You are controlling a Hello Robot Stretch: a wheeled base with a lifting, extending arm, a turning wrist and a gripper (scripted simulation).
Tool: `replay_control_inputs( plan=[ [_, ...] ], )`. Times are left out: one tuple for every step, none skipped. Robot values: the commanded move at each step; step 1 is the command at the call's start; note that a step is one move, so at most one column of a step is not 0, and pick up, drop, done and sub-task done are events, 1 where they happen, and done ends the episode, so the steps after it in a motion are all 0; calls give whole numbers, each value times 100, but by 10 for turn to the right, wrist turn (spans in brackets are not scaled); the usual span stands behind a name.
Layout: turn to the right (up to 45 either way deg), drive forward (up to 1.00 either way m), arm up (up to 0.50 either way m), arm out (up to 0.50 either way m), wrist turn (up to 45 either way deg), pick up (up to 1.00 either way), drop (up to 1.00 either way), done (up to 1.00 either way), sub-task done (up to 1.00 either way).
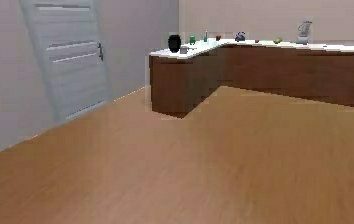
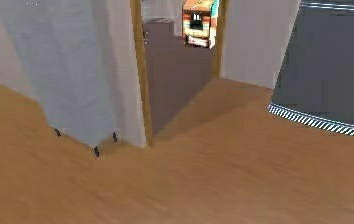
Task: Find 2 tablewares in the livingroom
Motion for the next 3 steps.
replay_control_inputs(
  plan=[
    [450,0,0,0,0,0,0,0,0],
    [450,0,0,0,0,0,0,0,0],
    [120,0,0,0,0,0,0,0,0]
  ],
)
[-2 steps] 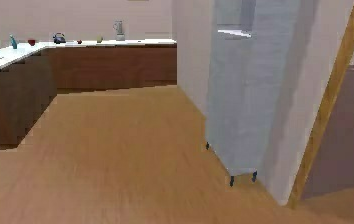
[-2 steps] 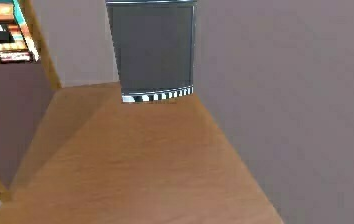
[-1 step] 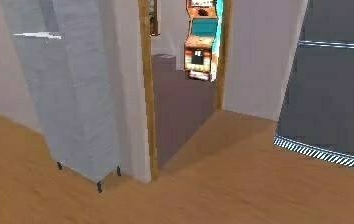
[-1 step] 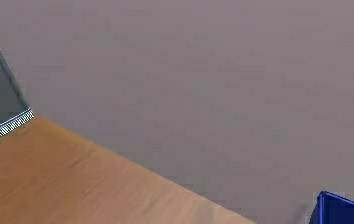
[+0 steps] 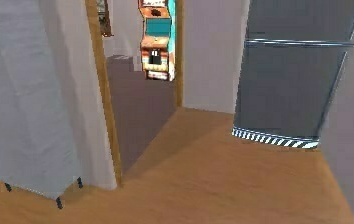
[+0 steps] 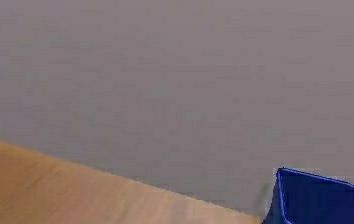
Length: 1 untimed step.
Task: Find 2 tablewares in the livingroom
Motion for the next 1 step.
replay_control_inputs(
  plan=[
    [0,100,0,0,0,0,0,0,0]
  ],
)
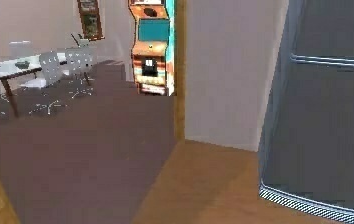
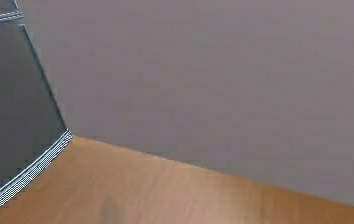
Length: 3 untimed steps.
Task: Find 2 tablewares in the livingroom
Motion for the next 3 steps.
replay_control_inputs(
  plan=[
    [240,0,0,0,0,0,0,0,0],
    [0,10,0,0,0,0,0,0,0],
    [-360,0,0,0,0,0,0,0,0]
  ],
)
